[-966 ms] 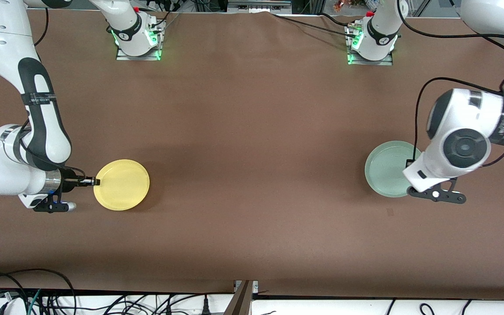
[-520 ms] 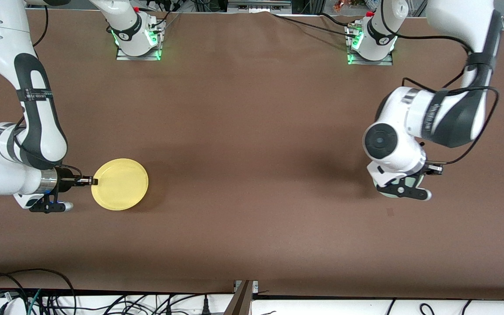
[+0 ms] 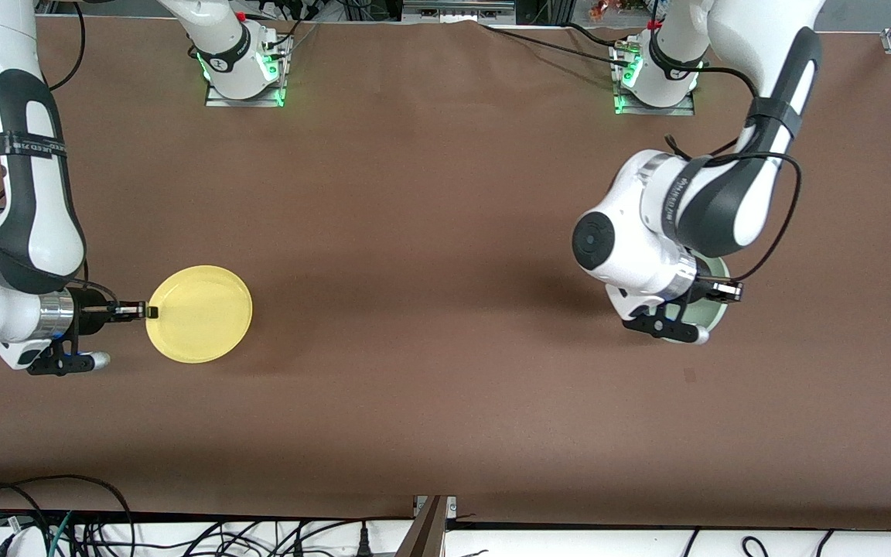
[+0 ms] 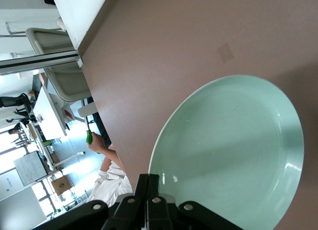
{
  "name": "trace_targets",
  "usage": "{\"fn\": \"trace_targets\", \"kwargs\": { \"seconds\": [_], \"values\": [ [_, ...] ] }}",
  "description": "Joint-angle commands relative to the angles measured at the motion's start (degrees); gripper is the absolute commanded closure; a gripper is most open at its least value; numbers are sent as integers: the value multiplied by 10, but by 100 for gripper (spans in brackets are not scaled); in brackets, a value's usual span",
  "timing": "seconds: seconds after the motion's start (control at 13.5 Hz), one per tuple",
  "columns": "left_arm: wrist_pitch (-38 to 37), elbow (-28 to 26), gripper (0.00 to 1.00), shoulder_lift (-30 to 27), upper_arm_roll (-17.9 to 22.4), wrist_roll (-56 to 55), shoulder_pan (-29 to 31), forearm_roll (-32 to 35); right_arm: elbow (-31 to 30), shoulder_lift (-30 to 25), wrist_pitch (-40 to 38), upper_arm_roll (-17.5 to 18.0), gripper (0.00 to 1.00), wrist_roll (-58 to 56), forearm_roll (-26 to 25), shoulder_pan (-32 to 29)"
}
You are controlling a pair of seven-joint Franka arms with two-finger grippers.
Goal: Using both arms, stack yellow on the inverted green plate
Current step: 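Lift the green plate with the left gripper and tilt it on edge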
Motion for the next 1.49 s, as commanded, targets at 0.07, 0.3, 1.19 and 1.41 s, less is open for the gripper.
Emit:
{"fn": "trace_targets", "kwargs": {
  "seconds": [0.07,0.3,1.19,1.41],
  "values": [
    [-38,36,100,15,8,-98,-111,15,48,0,-68,-2,99,-13,3,-6],
    [-38,45,100,39,15,-165,-194,56,78,-1,-103,-6,99,-28,1,-6],
    [-95,173,100,213,155,-232,-451,159,90,3,-110,-4,99,-36,5,-13],
    [-91,185,100,240,176,-273,-482,160,90,4,-110,-3,99,-35,5,-13]
  ]
}}
